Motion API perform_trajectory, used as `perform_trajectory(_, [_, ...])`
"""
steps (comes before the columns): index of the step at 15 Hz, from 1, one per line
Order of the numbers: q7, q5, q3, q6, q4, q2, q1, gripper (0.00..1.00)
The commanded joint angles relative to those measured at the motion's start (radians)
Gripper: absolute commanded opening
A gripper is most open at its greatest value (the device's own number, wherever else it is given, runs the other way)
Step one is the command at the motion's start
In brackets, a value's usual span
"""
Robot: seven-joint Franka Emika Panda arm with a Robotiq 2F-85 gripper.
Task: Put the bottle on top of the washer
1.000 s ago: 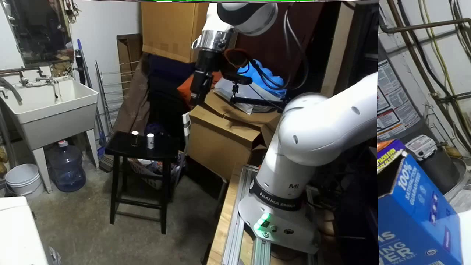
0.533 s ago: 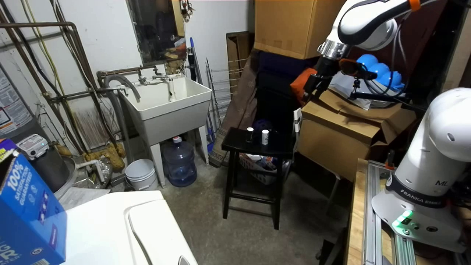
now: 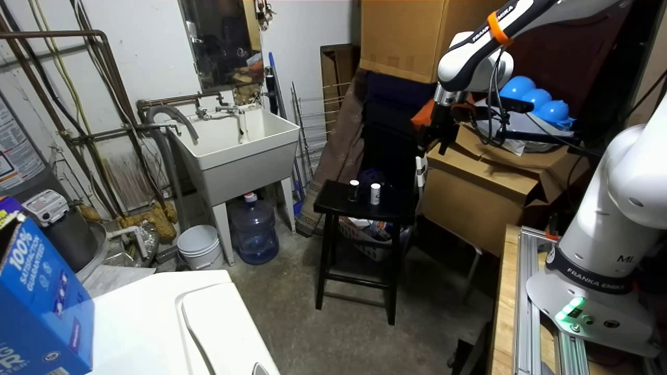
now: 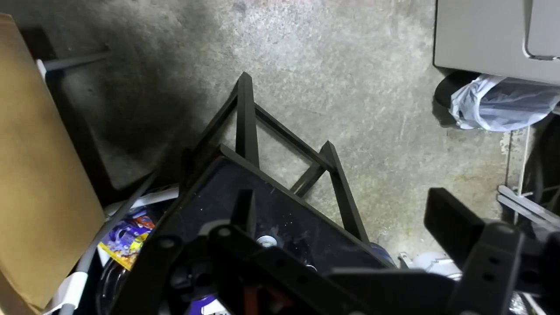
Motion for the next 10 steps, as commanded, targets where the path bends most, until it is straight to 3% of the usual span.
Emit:
perform_trajectory(1, [-0.009,0.014,0.079,-0.003,0.000,0.003,-0.075,1.00])
perform_trajectory(10, [-0.010,0.015,0.085,-0.003,-0.013,-0.023,-0.087,1.00])
